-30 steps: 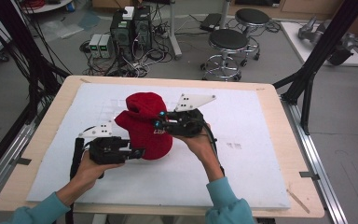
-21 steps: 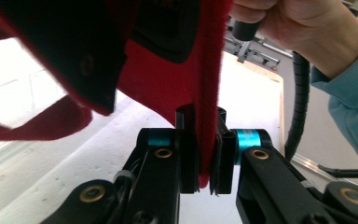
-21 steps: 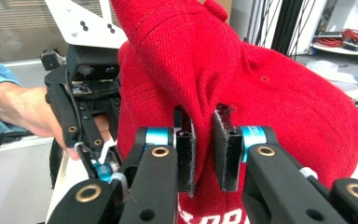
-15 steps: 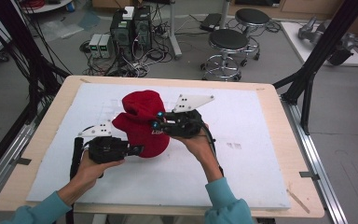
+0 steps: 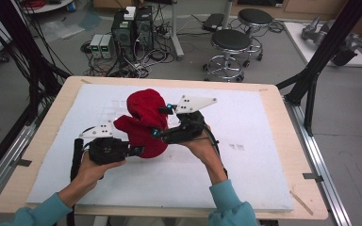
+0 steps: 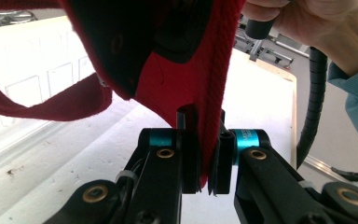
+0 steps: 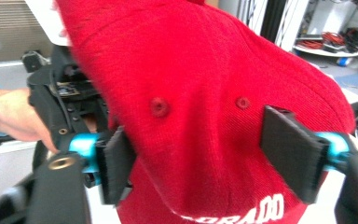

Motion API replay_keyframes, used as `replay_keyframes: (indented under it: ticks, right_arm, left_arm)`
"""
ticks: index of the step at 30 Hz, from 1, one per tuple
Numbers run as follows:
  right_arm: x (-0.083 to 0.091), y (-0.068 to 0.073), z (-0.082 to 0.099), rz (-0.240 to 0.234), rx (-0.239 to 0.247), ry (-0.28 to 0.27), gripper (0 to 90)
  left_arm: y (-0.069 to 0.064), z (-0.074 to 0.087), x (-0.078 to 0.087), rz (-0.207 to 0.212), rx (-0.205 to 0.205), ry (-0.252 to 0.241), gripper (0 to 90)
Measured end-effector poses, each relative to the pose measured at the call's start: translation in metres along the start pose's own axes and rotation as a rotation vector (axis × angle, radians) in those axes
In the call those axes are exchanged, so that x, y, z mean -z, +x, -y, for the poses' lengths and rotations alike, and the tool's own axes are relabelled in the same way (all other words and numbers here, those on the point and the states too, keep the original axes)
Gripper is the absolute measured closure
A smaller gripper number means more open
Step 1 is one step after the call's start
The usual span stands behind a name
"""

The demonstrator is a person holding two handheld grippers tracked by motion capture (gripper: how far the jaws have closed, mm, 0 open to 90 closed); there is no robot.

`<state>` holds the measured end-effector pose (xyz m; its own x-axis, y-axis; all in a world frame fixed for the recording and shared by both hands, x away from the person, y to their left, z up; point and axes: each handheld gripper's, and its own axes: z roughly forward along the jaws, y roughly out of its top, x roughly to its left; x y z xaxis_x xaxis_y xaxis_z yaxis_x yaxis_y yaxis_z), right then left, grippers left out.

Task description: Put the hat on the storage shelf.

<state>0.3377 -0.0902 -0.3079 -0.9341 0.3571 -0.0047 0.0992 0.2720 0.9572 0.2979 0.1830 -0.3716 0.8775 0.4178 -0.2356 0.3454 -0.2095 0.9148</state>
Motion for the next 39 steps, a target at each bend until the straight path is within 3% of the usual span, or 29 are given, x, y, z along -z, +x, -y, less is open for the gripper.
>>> replay_keyframes:
  ticks: [2, 9, 10, 17, 22, 29, 34, 39]
  right_arm:
    - [0.001, 0.000, 0.000, 0.019, -0.013, -0.006, 11.3]
    - [0.008, -0.002, 0.001, 0.036, -0.020, 0.002, 9.3]
    - [0.011, -0.003, 0.002, 0.049, -0.024, 0.006, 1.2]
    - [0.028, -0.007, 0.007, 0.106, -0.035, 0.020, 1.3]
    - [0.045, -0.009, 0.012, 0.166, -0.052, 0.034, 1.2]
    - [0.076, -0.014, 0.020, 0.256, -0.077, 0.044, 1.2]
    - [0.099, -0.016, 0.031, 0.313, -0.099, 0.047, 1.3]
    - [0.119, -0.017, 0.047, 0.369, -0.127, 0.055, 1.2]
  left_arm:
    - [0.001, 0.000, 0.001, -0.010, 0.005, -0.012, 85.3]
    - [0.007, -0.003, 0.007, -0.048, 0.005, -0.031, 85.2]
    - [0.008, -0.004, 0.008, -0.053, 0.001, -0.030, 85.2]
    - [0.019, -0.033, 0.023, -0.142, -0.083, -0.065, 85.2]
    - [0.028, -0.048, 0.026, -0.195, -0.114, -0.072, 85.2]
    - [0.045, -0.061, 0.021, -0.276, -0.181, -0.064, 85.2]
    - [0.060, -0.059, 0.009, -0.320, -0.199, -0.043, 85.2]
    - [0.067, -0.056, -0.001, -0.335, -0.203, -0.026, 85.2]
